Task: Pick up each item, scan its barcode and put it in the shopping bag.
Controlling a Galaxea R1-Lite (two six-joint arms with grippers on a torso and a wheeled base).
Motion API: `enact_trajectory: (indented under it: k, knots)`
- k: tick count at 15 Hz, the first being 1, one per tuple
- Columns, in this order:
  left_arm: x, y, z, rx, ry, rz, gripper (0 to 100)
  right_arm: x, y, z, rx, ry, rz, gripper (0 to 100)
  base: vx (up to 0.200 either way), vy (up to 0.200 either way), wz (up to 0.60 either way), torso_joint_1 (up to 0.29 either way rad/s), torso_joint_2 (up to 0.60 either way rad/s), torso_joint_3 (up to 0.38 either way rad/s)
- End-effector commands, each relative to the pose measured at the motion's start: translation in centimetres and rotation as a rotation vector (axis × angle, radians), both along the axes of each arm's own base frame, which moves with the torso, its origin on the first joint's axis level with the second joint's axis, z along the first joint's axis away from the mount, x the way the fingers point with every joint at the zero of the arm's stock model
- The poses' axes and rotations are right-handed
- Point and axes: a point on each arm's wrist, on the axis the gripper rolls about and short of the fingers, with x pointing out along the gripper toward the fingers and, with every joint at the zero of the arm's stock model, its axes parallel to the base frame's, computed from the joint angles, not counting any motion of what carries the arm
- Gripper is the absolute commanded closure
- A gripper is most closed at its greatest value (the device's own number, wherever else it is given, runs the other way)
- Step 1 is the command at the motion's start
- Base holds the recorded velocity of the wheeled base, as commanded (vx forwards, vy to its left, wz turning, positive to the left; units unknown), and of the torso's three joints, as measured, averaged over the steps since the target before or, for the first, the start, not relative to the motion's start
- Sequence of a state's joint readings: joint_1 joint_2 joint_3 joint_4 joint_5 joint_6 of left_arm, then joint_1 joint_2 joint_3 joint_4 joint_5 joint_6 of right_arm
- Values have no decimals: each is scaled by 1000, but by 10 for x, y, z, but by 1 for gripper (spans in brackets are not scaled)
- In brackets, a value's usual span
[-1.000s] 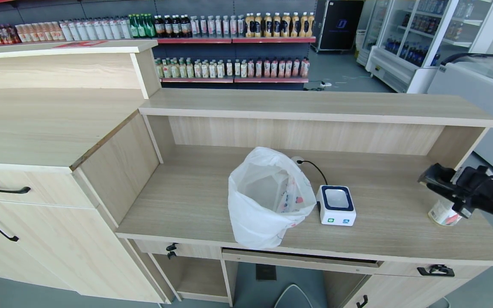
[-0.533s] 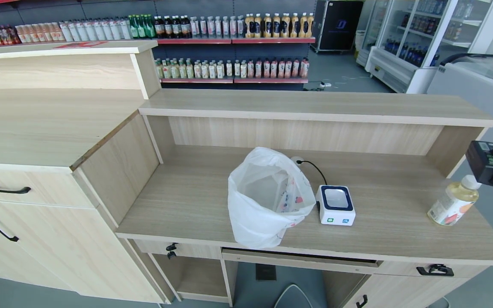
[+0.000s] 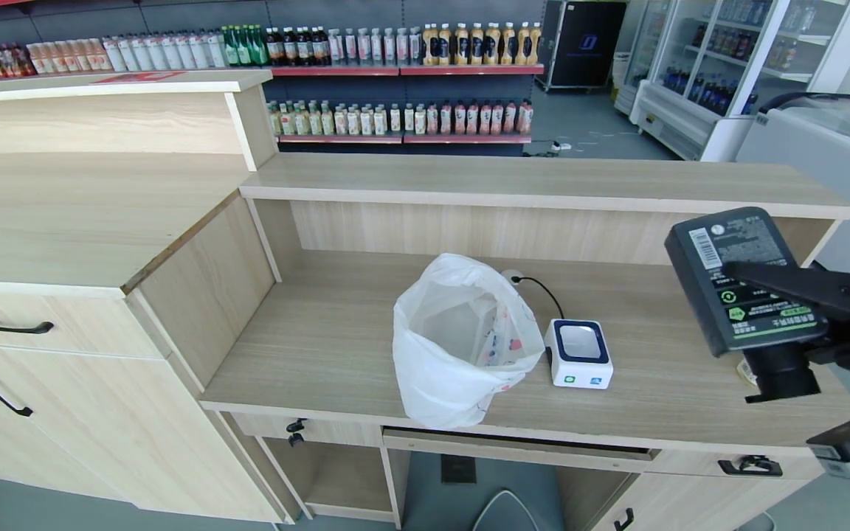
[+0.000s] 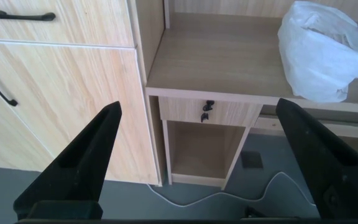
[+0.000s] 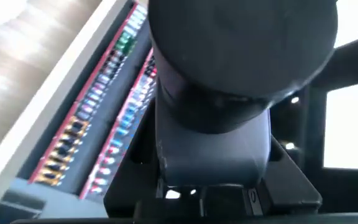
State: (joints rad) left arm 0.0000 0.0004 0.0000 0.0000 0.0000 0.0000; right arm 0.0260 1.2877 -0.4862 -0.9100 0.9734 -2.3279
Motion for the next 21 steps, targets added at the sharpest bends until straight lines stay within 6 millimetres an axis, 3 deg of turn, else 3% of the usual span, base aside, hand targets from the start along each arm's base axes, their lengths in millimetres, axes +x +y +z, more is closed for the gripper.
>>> enact_trajectory:
  k: [1, 7, 15, 21]
  knots:
    - [0, 0, 0, 0, 0, 0, 0, -31, 37, 5, -68, -199, 207, 100, 0, 0, 0, 0, 0, 0]
    - [0, 0, 0, 0, 0, 0, 0, -47, 62, -1, -124, -351, 381, 100, 0, 0, 0, 0, 0, 0]
    - [0, 0, 0, 0, 0, 0, 0, -72, 44, 0, -167, -304, 380, 100, 0, 0, 0, 0, 0, 0]
    - [0, 0, 0, 0, 0, 0, 0, -63, 42, 4, -122, -164, 318, 100, 0, 0, 0, 0, 0, 0]
